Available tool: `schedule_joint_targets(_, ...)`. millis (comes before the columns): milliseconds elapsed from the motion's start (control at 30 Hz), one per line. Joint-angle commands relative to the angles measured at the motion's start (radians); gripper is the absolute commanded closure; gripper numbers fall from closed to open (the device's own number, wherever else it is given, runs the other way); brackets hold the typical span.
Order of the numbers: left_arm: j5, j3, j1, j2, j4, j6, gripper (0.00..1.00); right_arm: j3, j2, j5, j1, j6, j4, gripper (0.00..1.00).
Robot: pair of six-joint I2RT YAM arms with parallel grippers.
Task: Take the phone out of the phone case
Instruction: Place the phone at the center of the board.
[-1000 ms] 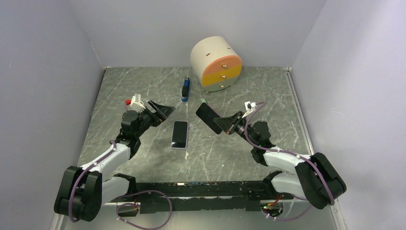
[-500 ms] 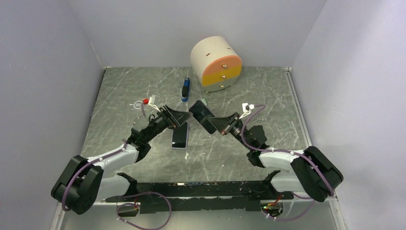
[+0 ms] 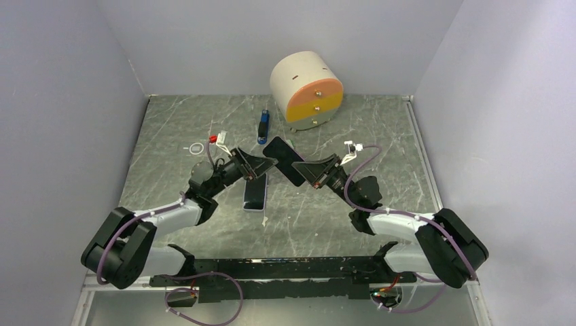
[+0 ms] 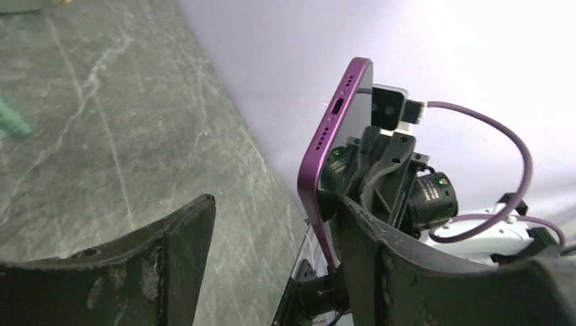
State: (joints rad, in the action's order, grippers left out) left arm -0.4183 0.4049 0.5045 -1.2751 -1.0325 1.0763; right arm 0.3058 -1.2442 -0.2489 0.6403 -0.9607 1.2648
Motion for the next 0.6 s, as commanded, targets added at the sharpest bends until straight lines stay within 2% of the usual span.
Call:
schedule_joint_targets(0, -0.079, 0.058, 0.006, -0.014, -0.142, -0.006, 0.33, 0.053, 0.036, -0.045, 0.003, -0.004, 0.154, 1.00)
schedule_joint_targets(133, -0.118, 0.073, 0.006, -0.040, -0.221, 0.005, 0.39, 0.063, 0.046, -0.062, 0.002, 0.021, 0.140, 1.00)
schedule_joint_targets(300, -0.147, 0.081, 0.010, -0.116, -0.374, 0.083, 0.57, 0.053, 0.017, -0.066, 0.002, 0.002, 0.202, 1.00)
schedule_joint_targets(433, -0.109, 0.053, 0.016, -0.183, -0.513, 0.157, 0.61, 0.038, -0.001, -0.050, 0.002, -0.007, 0.262, 1.00)
schedule_joint_targets(567, -0.063, 0.040, 0.041, -0.193, -0.519, 0.161, 0.62, 0.022, -0.022, -0.025, 0.003, -0.012, 0.305, 1.00)
